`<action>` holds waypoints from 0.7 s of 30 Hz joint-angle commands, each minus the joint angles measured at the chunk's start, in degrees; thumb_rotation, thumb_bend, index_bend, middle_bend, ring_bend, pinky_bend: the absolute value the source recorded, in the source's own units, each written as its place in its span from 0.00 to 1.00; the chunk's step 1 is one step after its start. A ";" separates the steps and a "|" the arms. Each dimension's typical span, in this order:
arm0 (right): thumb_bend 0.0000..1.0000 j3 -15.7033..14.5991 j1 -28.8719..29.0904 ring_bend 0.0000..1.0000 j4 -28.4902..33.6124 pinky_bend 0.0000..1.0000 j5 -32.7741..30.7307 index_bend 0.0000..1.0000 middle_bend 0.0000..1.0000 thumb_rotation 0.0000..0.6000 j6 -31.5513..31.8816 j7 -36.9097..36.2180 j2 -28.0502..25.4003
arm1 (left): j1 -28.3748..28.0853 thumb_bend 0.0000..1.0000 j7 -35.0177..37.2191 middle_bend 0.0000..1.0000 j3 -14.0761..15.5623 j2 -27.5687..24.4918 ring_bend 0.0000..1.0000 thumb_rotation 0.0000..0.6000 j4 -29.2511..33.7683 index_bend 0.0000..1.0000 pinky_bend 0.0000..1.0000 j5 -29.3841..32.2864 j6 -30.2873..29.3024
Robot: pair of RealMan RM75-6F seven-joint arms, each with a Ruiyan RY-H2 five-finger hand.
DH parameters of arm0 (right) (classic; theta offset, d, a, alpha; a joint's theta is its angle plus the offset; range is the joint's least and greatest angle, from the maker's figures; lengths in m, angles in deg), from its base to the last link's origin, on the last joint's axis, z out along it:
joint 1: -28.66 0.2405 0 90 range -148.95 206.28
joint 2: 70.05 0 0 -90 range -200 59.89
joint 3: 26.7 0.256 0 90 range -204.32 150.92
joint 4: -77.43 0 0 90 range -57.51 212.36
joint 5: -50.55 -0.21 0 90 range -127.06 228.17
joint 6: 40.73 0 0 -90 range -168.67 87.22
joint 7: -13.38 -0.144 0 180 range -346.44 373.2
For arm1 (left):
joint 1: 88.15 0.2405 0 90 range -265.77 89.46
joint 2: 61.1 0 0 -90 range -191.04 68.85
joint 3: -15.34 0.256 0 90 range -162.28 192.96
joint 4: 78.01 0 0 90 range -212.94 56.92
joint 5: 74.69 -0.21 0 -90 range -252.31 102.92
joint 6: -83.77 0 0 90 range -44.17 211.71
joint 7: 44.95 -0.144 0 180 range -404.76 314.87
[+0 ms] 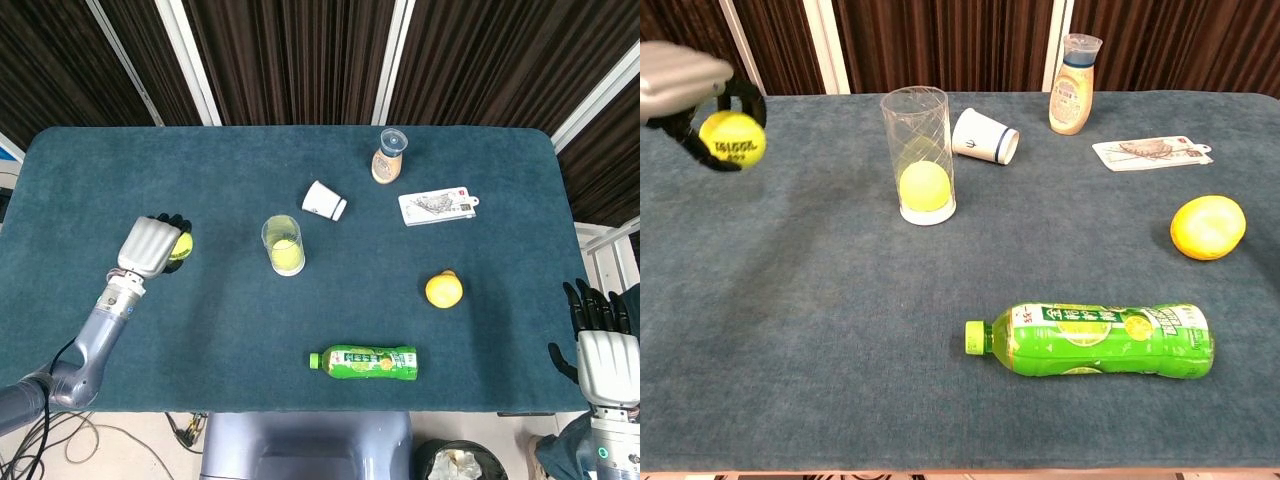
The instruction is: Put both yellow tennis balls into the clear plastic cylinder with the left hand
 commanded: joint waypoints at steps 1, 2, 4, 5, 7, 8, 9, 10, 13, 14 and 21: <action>0.34 -0.03 0.00 0.12 0.02 0.09 0.00 0.03 0.07 1.00 -0.04 0.02 -0.02 | -2.68 0.38 -5.59 0.49 -4.54 -2.99 0.42 1.00 9.41 0.49 0.59 -0.66 -3.71; 0.34 -0.04 0.00 0.12 0.03 0.09 -0.03 0.03 0.07 1.00 -0.09 0.05 -0.03 | -3.24 0.38 -7.45 0.49 -5.18 -2.94 0.42 1.00 10.76 0.49 0.59 -0.27 -4.13; 0.34 -0.07 0.00 0.12 0.08 0.09 -0.02 0.03 0.07 1.00 -0.15 0.02 -0.09 | -4.54 0.38 -11.40 0.49 -6.41 -2.43 0.42 1.00 12.82 0.48 0.59 0.91 -4.69; 0.34 -0.07 0.01 0.12 0.08 0.09 -0.02 0.03 0.08 1.00 -0.18 -0.02 -0.11 | -5.26 0.38 -13.36 0.49 -6.93 -2.04 0.42 1.00 13.63 0.48 0.59 1.69 -4.75; 0.34 -0.08 0.01 0.12 0.07 0.09 -0.01 0.03 0.08 1.00 -0.20 -0.09 -0.14 | -6.99 0.38 -17.34 0.49 -8.00 -0.93 0.42 1.00 15.13 0.47 0.59 3.93 -4.47; 0.34 -0.08 0.01 0.12 0.08 0.09 0.01 0.03 0.08 1.00 -0.20 -0.11 -0.16 | -7.72 0.38 -18.85 0.49 -8.38 -0.38 0.42 1.00 15.55 0.47 0.59 4.92 -4.34; 0.34 -0.07 -0.01 0.12 0.10 0.09 0.02 0.03 0.08 1.00 -0.15 -0.14 -0.19 | -8.43 0.38 -20.22 0.49 -8.75 0.23 0.42 1.00 15.80 0.47 0.59 5.86 -4.30; 0.34 -0.05 -0.04 0.12 0.15 0.09 0.09 0.03 0.08 1.00 -0.04 -0.22 -0.25 | -9.29 0.38 -21.68 0.49 -9.22 1.16 0.42 1.00 15.92 0.47 0.59 7.05 -4.39; 0.34 0.03 -0.11 0.12 0.23 0.09 0.22 0.03 0.07 1.00 0.21 -0.50 -0.39 | -10.96 0.38 -23.81 0.49 -10.00 3.32 0.42 1.00 15.68 0.47 0.59 9.46 -4.58; 0.34 0.06 -0.14 0.12 0.26 0.09 0.23 0.03 0.08 1.00 0.29 -0.62 -0.45 | -11.64 0.38 -24.69 0.49 -10.14 4.12 0.42 1.00 15.41 0.47 0.59 10.29 -4.61; 0.34 0.13 -0.19 0.12 0.30 0.09 0.13 0.03 0.08 1.00 0.24 -1.19 -0.68 | -14.48 0.37 -26.54 0.49 -9.68 7.48 0.42 1.00 13.40 0.48 0.59 11.07 -4.69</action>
